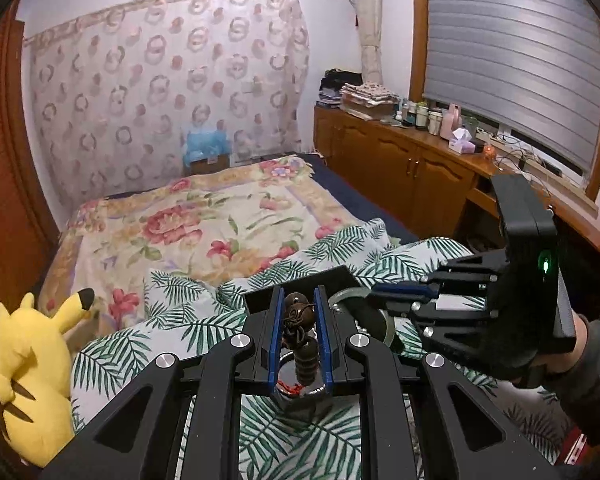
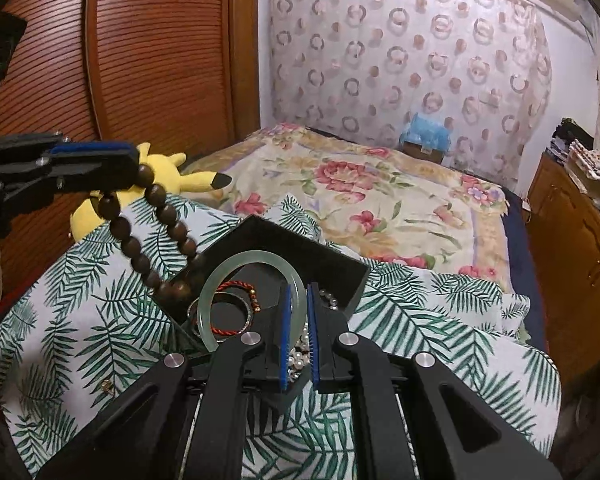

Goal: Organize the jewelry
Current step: 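Carry the bead bracelet and jade bangle over the black box and open both tools, then move the left tool to the gold ring while the right moves to the pearl necklace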

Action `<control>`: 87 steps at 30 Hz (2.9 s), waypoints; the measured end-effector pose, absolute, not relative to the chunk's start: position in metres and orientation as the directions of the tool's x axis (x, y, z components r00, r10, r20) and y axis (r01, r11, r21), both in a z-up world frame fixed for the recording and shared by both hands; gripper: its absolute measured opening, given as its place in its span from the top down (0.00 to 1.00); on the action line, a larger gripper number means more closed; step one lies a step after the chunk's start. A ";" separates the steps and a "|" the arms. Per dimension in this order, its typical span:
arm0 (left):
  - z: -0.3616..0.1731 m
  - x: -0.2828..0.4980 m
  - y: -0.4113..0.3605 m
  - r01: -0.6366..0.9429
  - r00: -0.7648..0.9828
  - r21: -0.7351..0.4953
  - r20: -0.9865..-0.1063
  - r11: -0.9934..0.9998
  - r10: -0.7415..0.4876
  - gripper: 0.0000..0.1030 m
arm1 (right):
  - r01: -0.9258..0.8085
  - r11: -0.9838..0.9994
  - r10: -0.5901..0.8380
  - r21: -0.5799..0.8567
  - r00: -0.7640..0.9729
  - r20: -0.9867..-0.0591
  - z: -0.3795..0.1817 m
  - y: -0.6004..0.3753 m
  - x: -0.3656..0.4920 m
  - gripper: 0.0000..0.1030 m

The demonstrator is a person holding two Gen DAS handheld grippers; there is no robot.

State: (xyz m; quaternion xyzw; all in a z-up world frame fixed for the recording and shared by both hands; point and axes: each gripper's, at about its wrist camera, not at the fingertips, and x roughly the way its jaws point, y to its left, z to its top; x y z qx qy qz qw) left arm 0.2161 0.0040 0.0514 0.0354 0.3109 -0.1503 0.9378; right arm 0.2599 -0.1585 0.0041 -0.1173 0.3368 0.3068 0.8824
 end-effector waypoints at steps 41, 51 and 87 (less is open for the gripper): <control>0.013 0.273 -0.008 0.313 0.703 -0.044 -0.660 0.949 -0.263 0.85 | -0.575 0.814 0.471 0.089 0.562 -0.680 -0.005 -0.183 0.249 0.89; 0.009 0.232 0.000 0.291 0.710 -0.036 -0.661 0.956 -0.241 0.64 | -0.557 0.826 0.449 0.088 0.556 -0.699 -0.009 -0.205 0.220 0.89; -0.068 0.114 0.001 0.266 0.553 -0.092 -0.801 0.959 -0.230 0.46 | -0.588 0.808 0.353 0.034 0.437 -0.827 -0.067 -0.216 0.133 0.82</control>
